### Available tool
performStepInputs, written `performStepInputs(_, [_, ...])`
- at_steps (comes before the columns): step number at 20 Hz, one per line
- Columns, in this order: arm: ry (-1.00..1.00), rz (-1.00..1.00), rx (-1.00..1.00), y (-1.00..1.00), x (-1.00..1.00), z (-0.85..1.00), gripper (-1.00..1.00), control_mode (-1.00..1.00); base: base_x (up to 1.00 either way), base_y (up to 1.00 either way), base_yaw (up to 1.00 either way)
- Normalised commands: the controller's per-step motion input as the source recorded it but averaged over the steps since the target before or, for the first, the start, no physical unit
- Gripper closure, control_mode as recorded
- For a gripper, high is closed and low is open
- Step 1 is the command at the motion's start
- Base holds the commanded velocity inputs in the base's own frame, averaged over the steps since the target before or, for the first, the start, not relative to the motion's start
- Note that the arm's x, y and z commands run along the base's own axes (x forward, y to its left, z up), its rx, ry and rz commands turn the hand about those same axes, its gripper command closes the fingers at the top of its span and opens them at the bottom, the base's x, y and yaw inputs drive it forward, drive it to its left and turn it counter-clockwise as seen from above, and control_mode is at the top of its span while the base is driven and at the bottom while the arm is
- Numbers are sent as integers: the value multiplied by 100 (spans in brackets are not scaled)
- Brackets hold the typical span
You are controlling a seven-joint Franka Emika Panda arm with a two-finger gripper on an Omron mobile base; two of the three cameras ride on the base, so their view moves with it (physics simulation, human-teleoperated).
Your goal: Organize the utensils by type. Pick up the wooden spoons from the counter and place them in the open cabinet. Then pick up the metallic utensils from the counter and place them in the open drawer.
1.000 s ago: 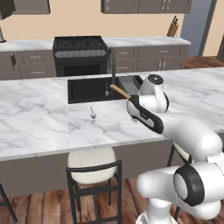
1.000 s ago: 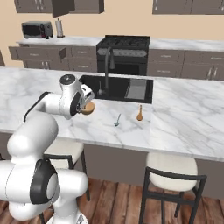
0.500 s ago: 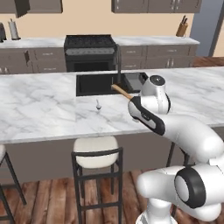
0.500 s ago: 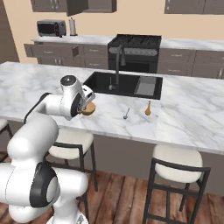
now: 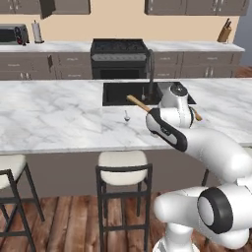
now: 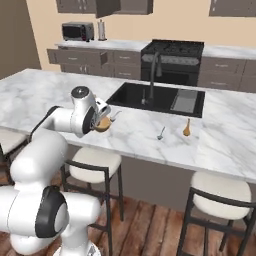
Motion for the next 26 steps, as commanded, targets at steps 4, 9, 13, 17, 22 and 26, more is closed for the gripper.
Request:
performStepInputs(4, [0, 0, 0, 0, 0, 0, 100, 100, -2, 97, 9])
performStepInputs(9, [0, 0, 0, 0, 0, 0, 100, 100, 2, 100, 0])
performStepInputs(13, [0, 0, 0, 0, 0, 0, 100, 100, 7, 100, 0])
performStepInputs(17, [0, 0, 0, 0, 0, 0, 100, 100, 8, 100, 0])
performStepInputs(22, [0, 0, 0, 0, 0, 0, 100, 100, 10, 100, 0])
performStepInputs(26, [0, 0, 0, 0, 0, 0, 100, 100, 13, 100, 0])
